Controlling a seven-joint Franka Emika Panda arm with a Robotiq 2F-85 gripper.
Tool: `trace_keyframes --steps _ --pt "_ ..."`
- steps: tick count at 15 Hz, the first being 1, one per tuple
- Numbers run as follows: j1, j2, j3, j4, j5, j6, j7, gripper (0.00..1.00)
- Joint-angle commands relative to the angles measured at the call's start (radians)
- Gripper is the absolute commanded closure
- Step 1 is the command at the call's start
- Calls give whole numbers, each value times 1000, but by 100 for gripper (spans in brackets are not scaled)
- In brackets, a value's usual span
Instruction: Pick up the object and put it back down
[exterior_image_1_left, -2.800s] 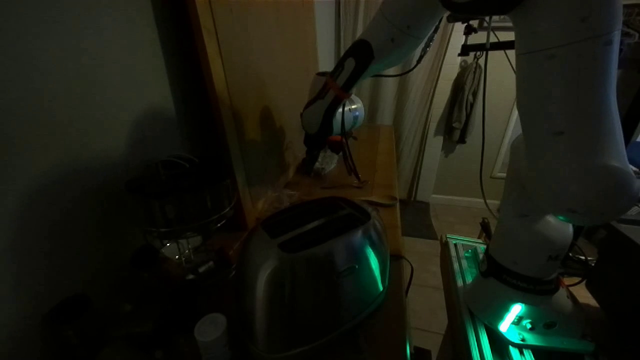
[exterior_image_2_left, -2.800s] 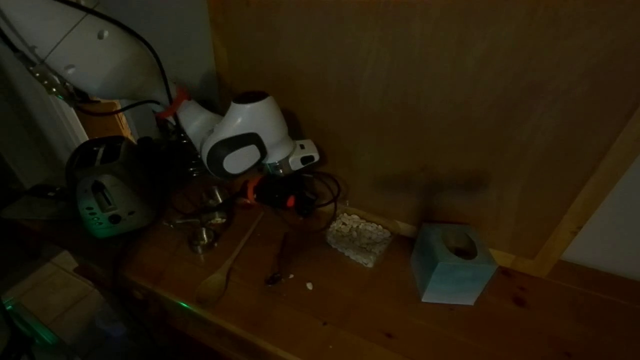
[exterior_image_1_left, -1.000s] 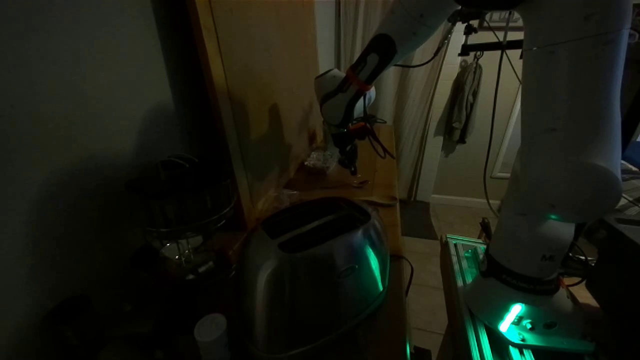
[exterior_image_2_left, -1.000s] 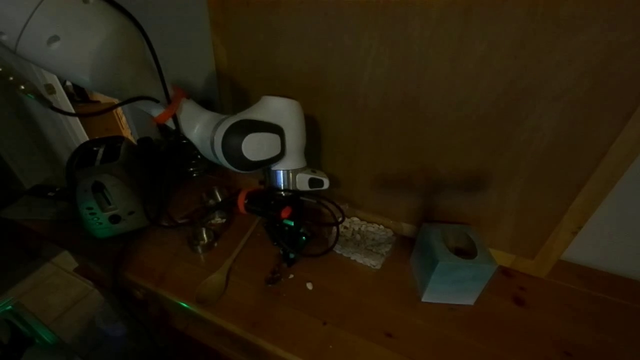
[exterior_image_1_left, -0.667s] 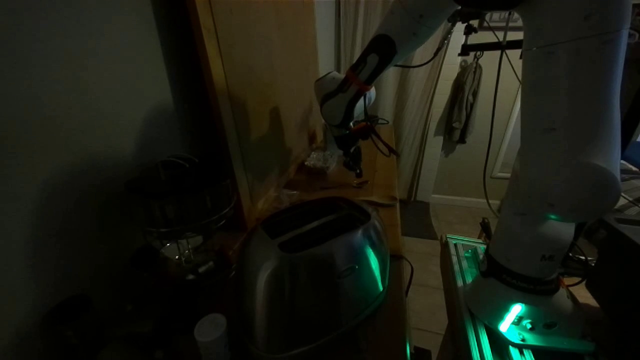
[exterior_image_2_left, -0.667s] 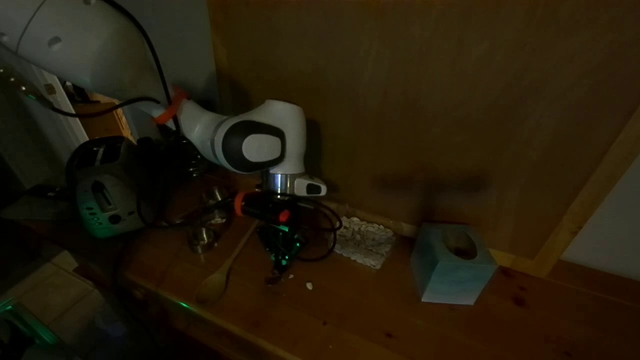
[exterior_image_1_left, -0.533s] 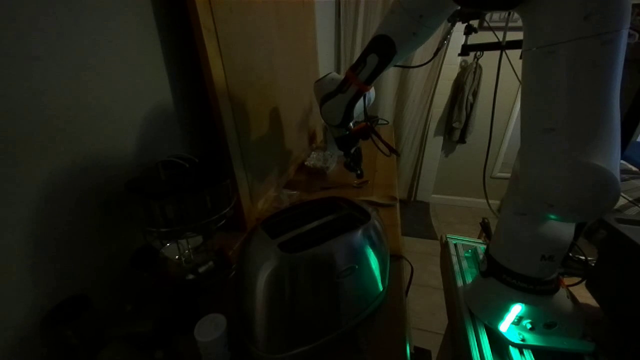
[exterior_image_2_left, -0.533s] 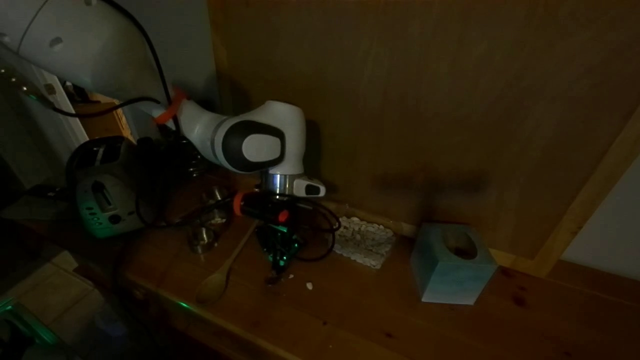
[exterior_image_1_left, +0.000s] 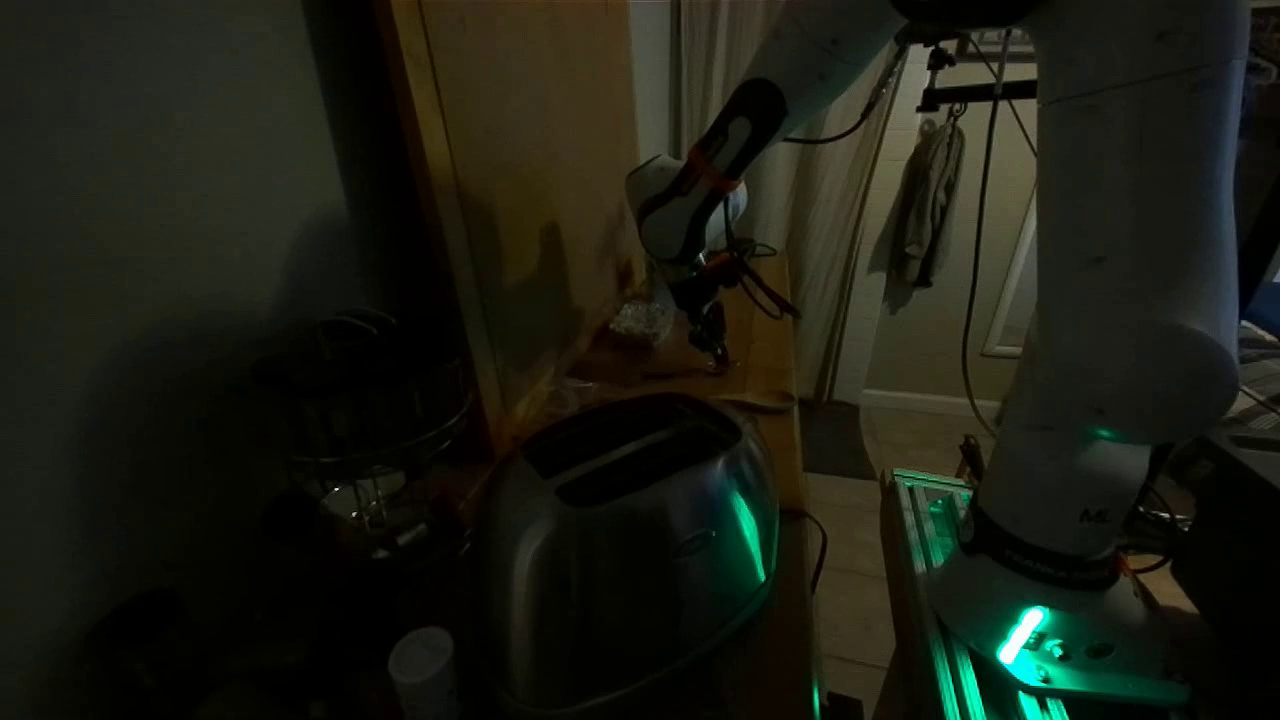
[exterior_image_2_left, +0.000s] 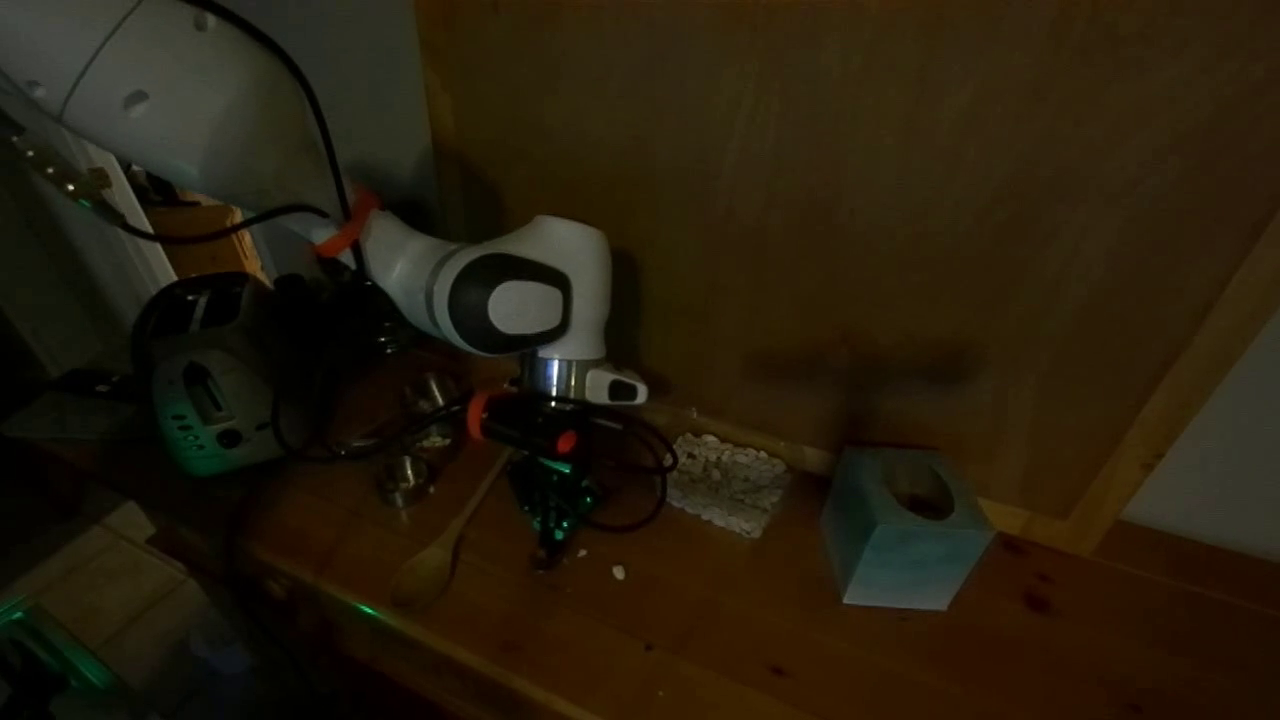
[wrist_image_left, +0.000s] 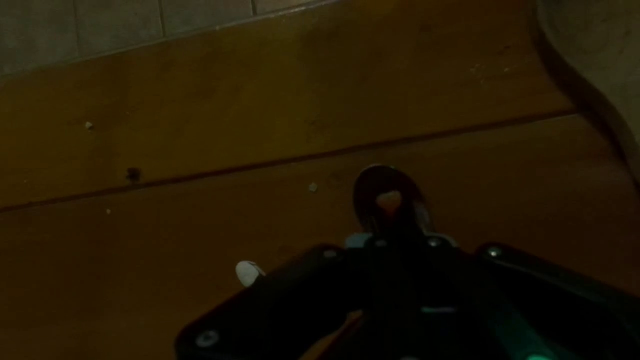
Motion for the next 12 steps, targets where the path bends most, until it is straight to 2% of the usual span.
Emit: trace_keyframes --steps 1,4,5,7,10,11,12 --pt "-25 18 24 27 25 -25 -32 93" --pt "-27 14 28 24 27 -28 -39 92" --pt "-27 14 29 25 27 -28 -41 85" --pt "-29 15 30 26 27 -29 -44 63" --pt "-31 16 30 28 25 -29 -47 44" --pt "-31 16 30 30 26 -29 -48 41" --pt "-32 16 30 30 25 -29 -49 57"
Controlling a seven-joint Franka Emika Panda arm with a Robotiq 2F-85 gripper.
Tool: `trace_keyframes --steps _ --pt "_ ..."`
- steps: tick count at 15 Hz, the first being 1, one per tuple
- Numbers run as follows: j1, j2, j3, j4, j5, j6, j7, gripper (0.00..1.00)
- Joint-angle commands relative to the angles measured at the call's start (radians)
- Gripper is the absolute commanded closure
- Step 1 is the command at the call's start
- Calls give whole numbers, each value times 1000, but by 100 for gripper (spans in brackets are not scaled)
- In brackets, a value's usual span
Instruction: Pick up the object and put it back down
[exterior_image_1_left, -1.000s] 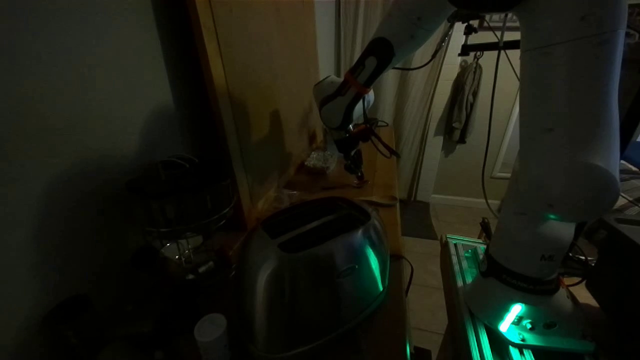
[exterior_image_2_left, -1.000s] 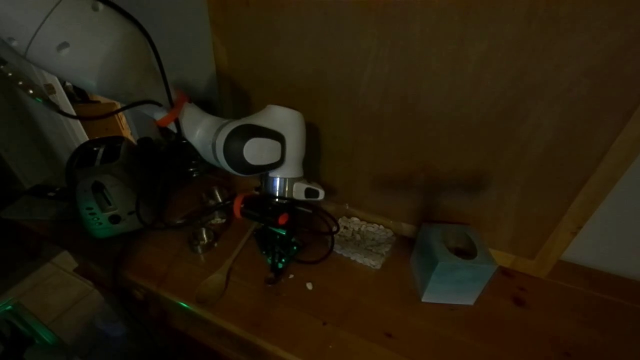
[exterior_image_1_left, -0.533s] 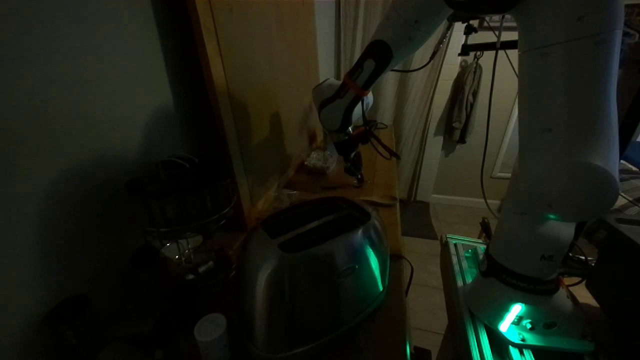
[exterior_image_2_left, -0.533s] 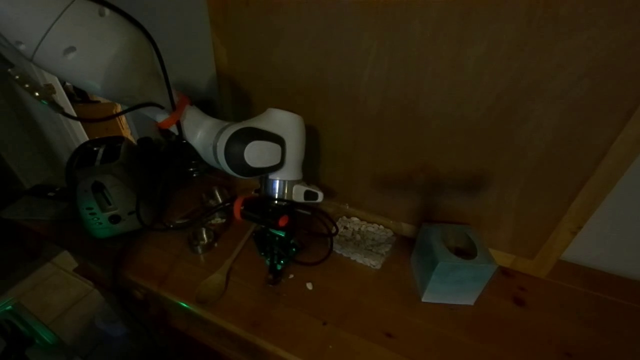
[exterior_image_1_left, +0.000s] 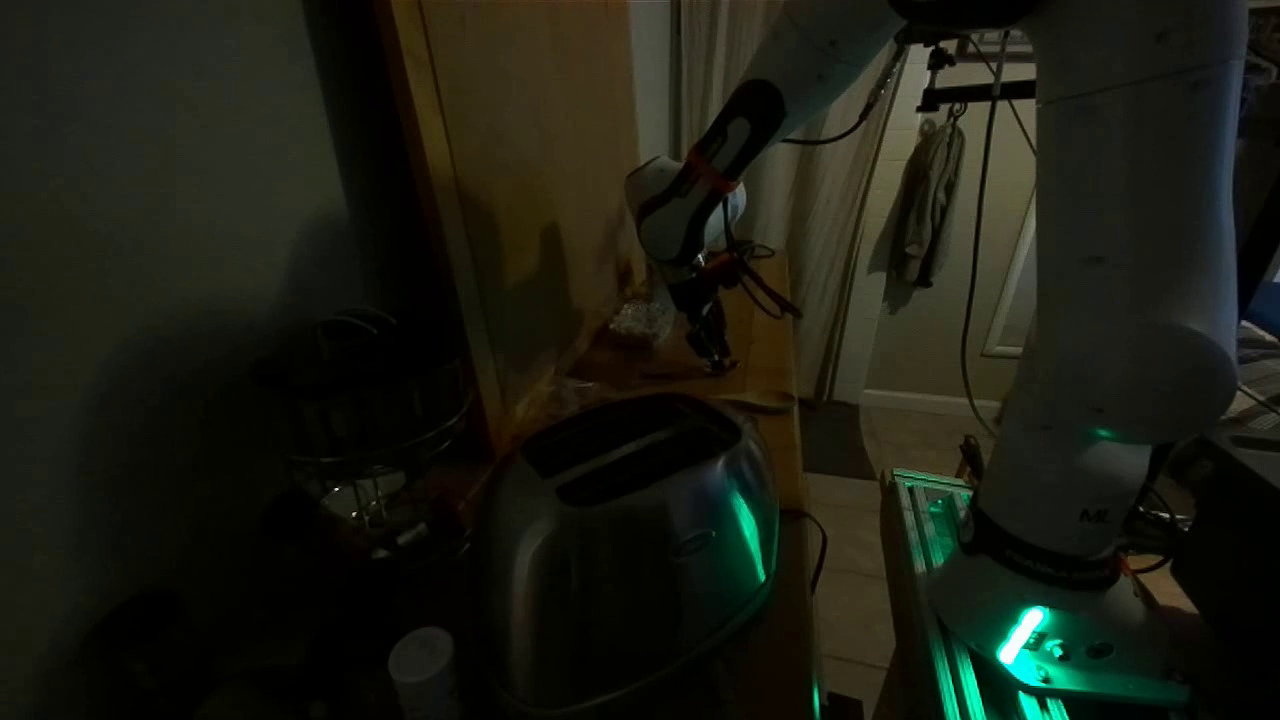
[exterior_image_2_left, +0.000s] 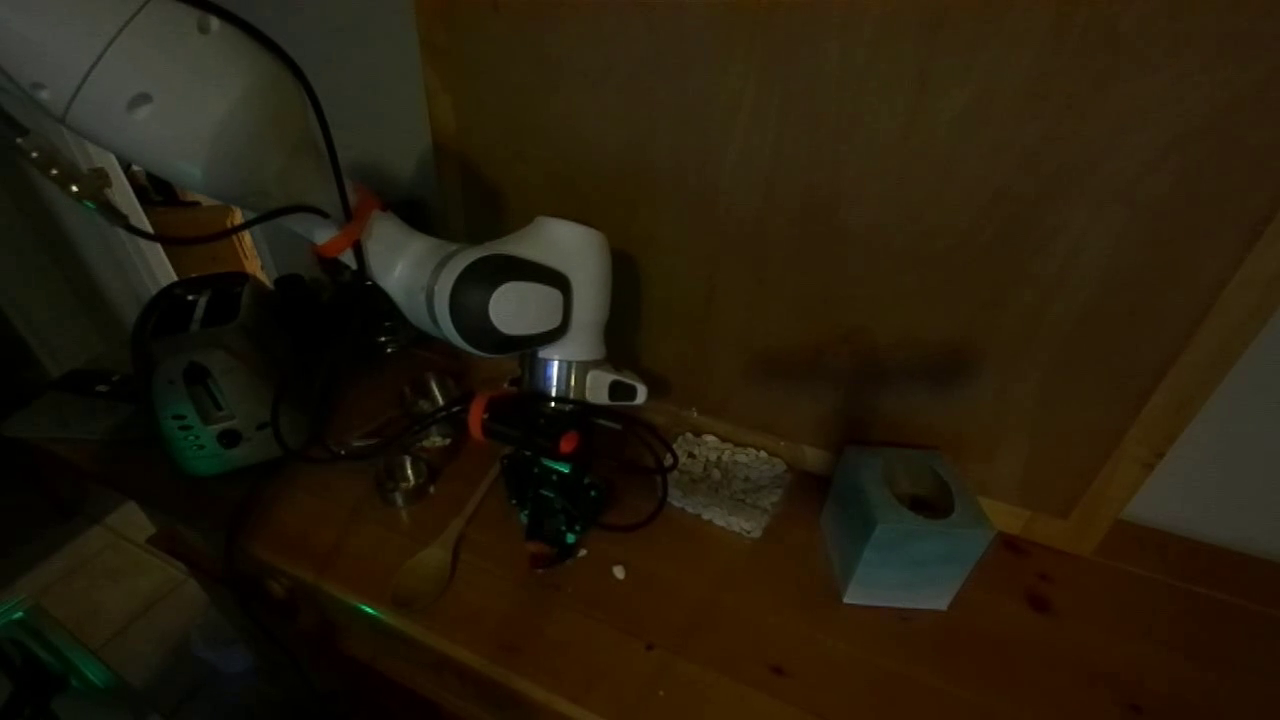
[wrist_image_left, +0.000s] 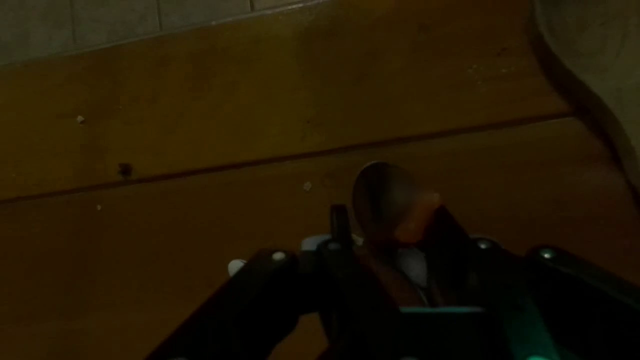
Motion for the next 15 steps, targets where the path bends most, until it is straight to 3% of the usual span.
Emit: trace_keyframes --steps 1,2,5,8,9,10,12,15 --pt "-23 12 18 29 21 -26 -32 74" --pt "-23 12 17 29 20 -24 -32 75" --pt "-24 11 17 33 17 -23 -37 93" --pt "-24 12 17 36 17 -24 -40 98" --pt "-24 11 17 36 16 -26 -40 92" --pt "-24 11 17 36 15 -26 -40 72" --pt "-23 9 18 36 16 -27 -41 65" --pt "-23 5 19 38 20 -26 -44 43"
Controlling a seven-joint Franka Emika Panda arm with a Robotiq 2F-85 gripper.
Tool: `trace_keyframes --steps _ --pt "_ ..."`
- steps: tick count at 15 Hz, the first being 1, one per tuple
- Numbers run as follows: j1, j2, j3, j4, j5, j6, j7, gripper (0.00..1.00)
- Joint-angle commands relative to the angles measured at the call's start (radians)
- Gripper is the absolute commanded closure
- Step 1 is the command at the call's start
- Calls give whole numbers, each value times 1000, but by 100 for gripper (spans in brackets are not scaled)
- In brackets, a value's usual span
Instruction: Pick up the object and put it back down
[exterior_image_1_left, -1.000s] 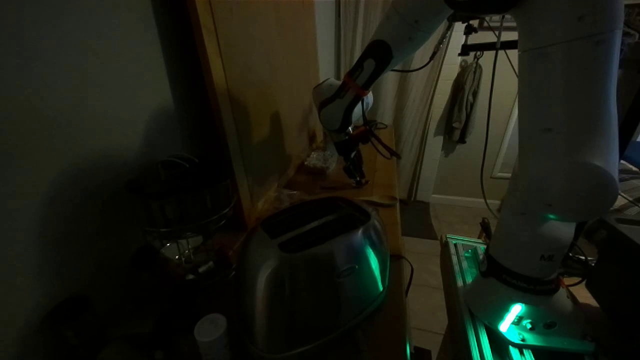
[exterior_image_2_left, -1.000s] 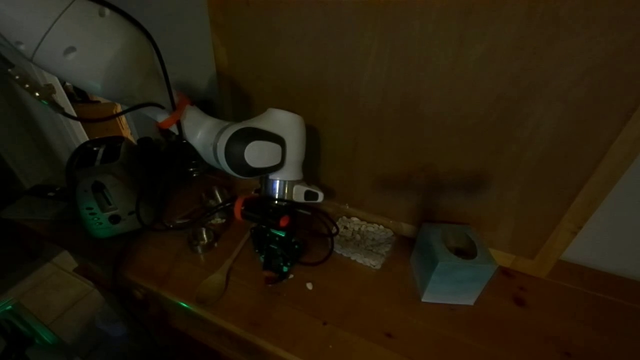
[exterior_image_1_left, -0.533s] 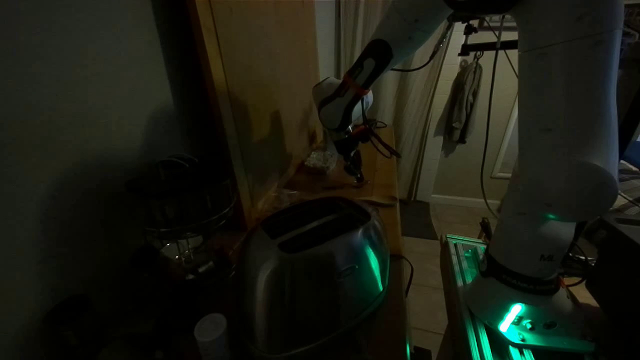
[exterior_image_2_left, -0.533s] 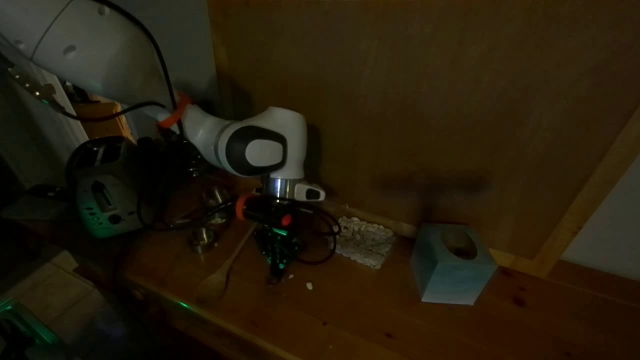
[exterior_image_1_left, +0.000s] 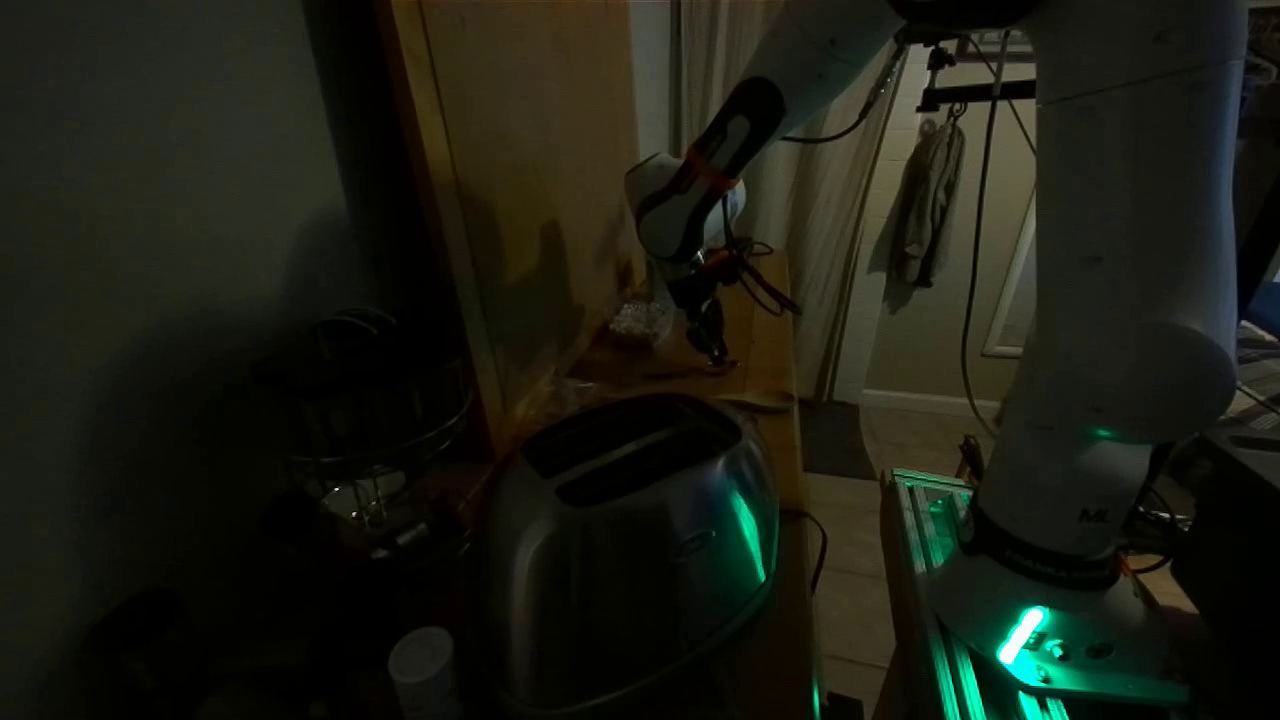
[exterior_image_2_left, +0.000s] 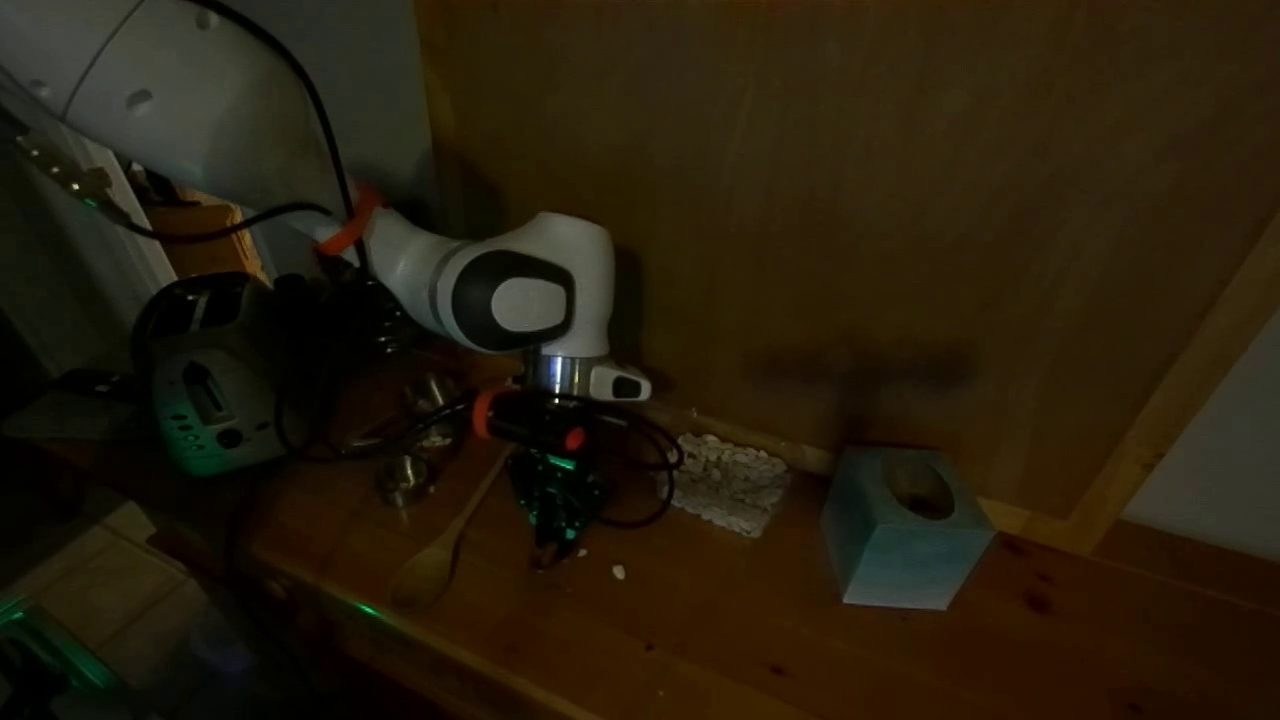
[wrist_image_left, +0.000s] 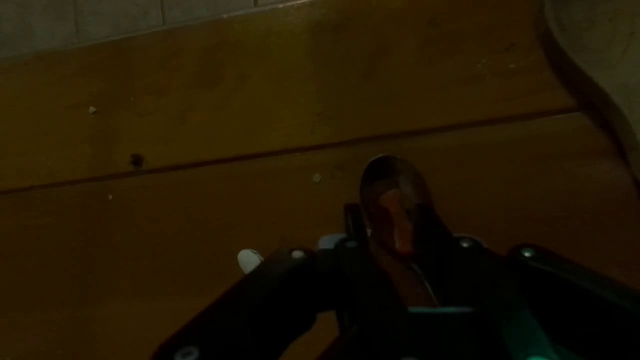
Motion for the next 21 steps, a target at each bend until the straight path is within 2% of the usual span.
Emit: trace_keyframes --steps 1,6,12,18,21 --pt "-20 3 20 28 20 -24 -28 37" --pt "-25 -6 34 30 59 4 -56 2" --pt "-47 -10 76 13 225 93 -180 0" --pt "-82 6 96 1 317 227 -315 0" --pt "-104 14 106 0 358 232 -413 0"
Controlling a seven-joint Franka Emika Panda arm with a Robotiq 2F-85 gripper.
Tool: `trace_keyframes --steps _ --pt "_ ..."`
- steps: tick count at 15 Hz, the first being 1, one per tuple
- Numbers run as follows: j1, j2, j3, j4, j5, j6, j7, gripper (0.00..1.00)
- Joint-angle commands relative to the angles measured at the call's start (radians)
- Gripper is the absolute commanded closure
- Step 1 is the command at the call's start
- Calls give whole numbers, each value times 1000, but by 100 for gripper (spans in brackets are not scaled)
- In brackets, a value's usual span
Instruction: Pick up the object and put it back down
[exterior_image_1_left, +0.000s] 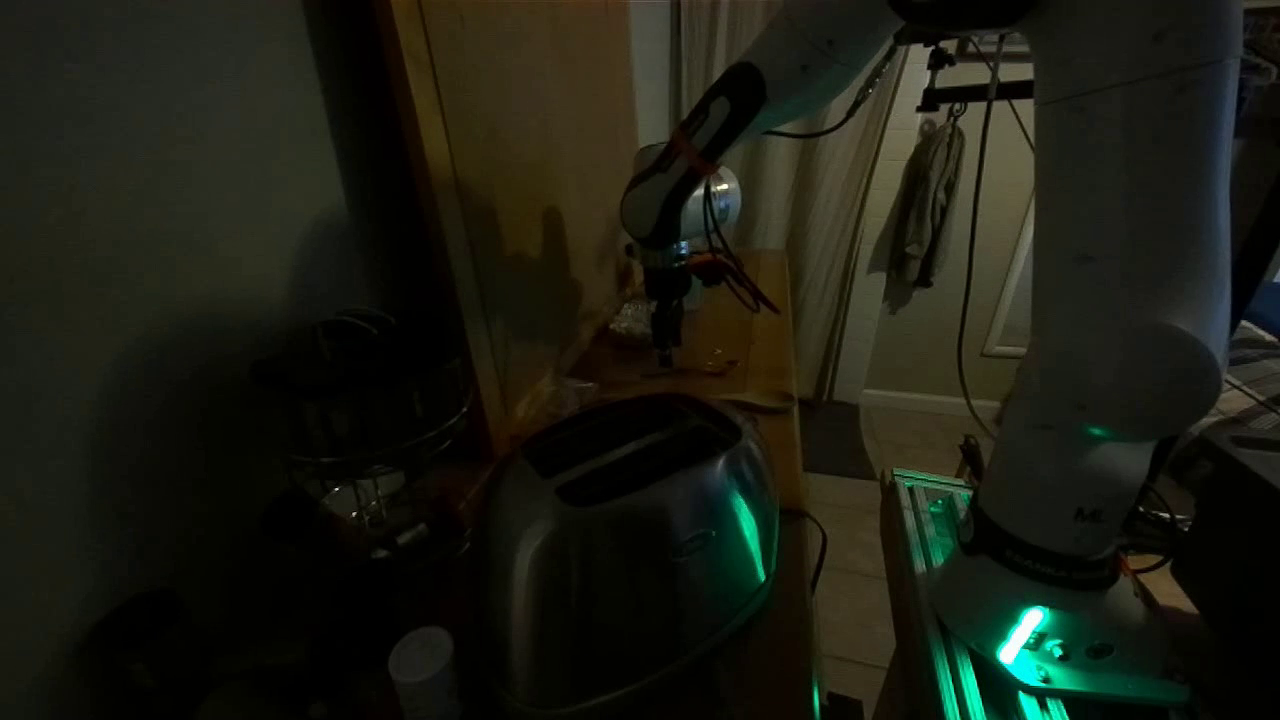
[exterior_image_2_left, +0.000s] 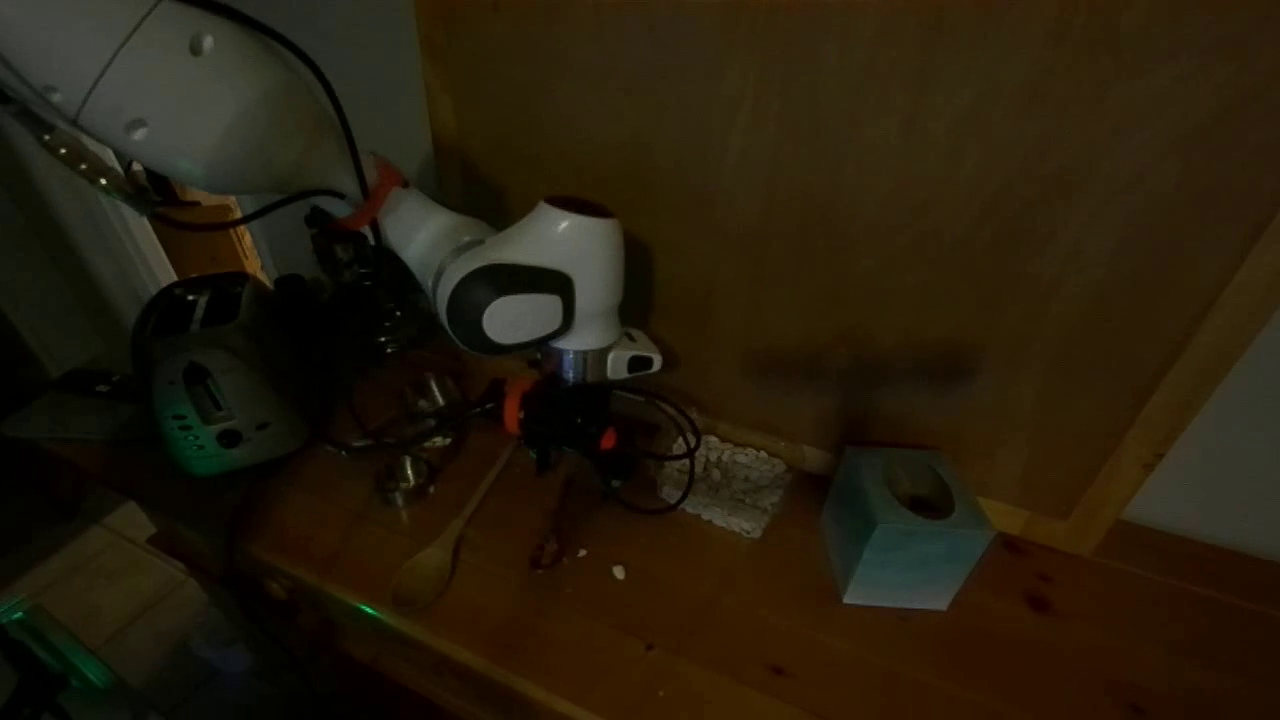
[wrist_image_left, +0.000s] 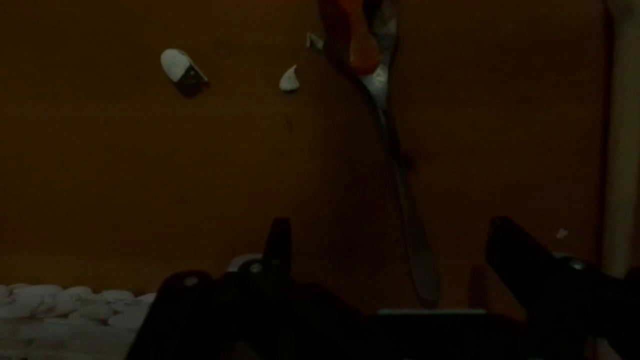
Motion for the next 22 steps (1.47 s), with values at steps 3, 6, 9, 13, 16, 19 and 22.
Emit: trace_keyframes --steps 3,6,9,13,16,19,22 --pt "-44 13 22 -12 68 13 -146 0" --pt "-49 20 22 -12 73 6 -176 13" --pt "-48 24 21 -14 74 6 -191 41" --pt "-47 28 20 -10 70 3 -197 44" --pt "-46 29 19 -9 68 6 -195 72" --pt "-48 29 18 -7 69 9 -194 93" --pt "-48 31 18 -6 70 14 -193 96"
